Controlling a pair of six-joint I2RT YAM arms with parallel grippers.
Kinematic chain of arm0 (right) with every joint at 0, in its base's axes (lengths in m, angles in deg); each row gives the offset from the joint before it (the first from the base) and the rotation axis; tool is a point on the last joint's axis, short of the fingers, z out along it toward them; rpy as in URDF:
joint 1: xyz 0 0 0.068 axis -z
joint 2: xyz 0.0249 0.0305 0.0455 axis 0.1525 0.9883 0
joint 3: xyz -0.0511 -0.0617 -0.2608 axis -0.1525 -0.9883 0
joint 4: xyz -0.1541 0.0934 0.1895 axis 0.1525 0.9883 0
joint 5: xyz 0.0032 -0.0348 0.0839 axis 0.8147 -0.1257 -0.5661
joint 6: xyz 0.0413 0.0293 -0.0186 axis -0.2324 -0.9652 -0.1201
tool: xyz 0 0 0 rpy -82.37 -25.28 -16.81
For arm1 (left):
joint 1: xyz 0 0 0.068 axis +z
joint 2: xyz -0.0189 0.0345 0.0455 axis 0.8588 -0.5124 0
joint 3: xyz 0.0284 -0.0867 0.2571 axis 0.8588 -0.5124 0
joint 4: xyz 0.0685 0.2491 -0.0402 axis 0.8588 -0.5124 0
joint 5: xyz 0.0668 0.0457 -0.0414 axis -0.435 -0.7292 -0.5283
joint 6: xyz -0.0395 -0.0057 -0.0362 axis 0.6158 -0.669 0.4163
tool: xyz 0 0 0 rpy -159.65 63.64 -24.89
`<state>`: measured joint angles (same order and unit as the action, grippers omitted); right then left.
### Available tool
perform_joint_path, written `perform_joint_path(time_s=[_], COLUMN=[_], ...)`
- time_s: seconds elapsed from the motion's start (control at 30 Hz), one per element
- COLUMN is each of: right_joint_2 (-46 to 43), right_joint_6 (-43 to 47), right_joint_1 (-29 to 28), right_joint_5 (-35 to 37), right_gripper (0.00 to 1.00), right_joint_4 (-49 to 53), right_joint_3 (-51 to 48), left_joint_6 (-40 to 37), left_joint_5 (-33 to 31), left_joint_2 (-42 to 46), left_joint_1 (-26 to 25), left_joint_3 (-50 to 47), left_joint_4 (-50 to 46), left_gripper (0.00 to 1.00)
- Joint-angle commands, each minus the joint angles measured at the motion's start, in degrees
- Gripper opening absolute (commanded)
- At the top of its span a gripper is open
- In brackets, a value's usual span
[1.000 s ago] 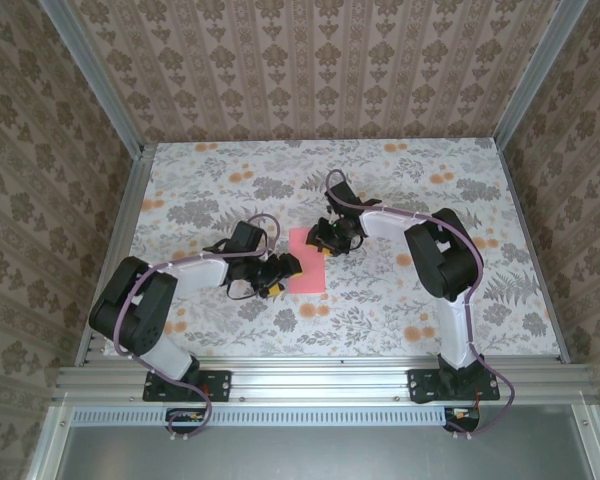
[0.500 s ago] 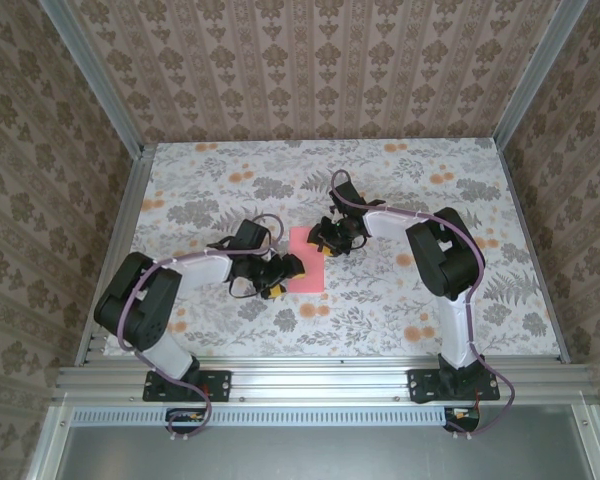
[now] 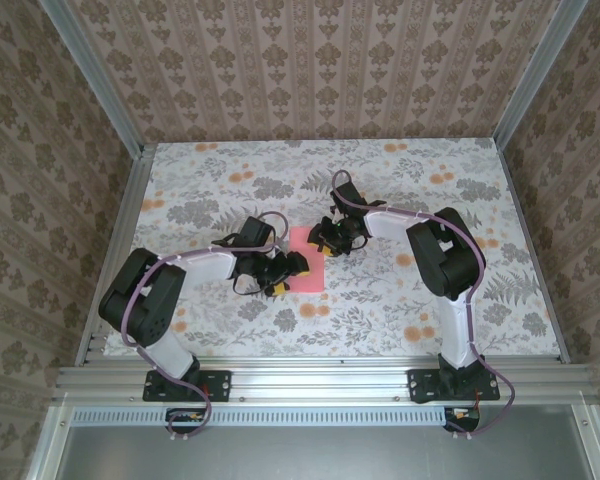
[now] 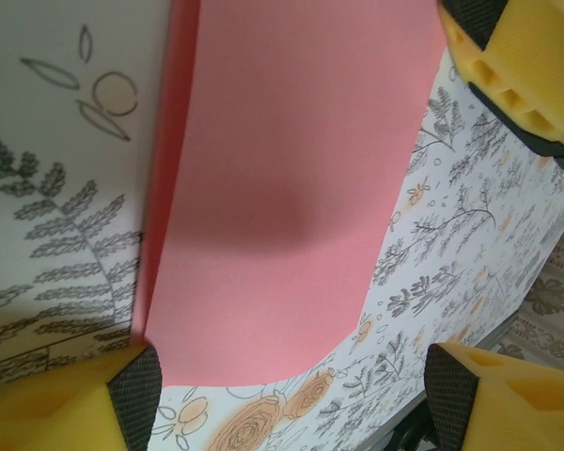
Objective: Fold a paper plane with a square sheet of paper (pick it up from the middle)
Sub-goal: Fold the square sheet of paper in half at the center of the table.
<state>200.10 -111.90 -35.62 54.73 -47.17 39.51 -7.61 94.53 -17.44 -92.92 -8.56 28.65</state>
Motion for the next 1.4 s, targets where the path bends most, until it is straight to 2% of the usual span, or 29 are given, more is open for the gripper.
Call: perform_joint_path(time_s=[0.0,0.13,0.23,0.4,0.5,1.0,1.37], right_joint_2=[4.3,4.4,4.4,4.4,4.6,5.4,5.6], right_joint_6=[-0.5,-0.6,-0.6,-0.3,-0.1,-0.3,-0.1], right_joint_1=[0.0,0.0,0.0,0.0,-0.1,0.0,0.2], right_joint_5=[4.4,4.2,4.1,4.4,4.7,5.4,5.2], right_gripper=[0.39,0.39,0.39,0.40,0.39,0.39,0.39], right_joint_4=[4.6,4.2,4.0,4.4,4.7,4.7,4.4], right_joint_3=[-3.5,-3.9,-4.2,-4.3,-4.2,-4.6,-4.8], left_joint_6=[0.5,1.2,-0.1,-4.7,-6.8,-10.4,-11.9], left_joint_5=[0.6,1.5,0.1,-8.8,-11.8,-10.5,-17.1], left_joint_2=[-0.4,-1.4,-1.9,0.2,1.4,-6.3,-7.7], left_joint_1=[-0.4,-0.4,-0.4,-0.5,-0.4,-3.5,-5.2], left_joint_3=[0.8,1.3,2.3,4.9,6.3,13.9,17.9], left_joint_4=[4.4,7.6,6.3,-3.8,-9.1,-19.7,-26.4], left_gripper=[0.77,0.77,0.76,0.75,0.76,0.77,0.79])
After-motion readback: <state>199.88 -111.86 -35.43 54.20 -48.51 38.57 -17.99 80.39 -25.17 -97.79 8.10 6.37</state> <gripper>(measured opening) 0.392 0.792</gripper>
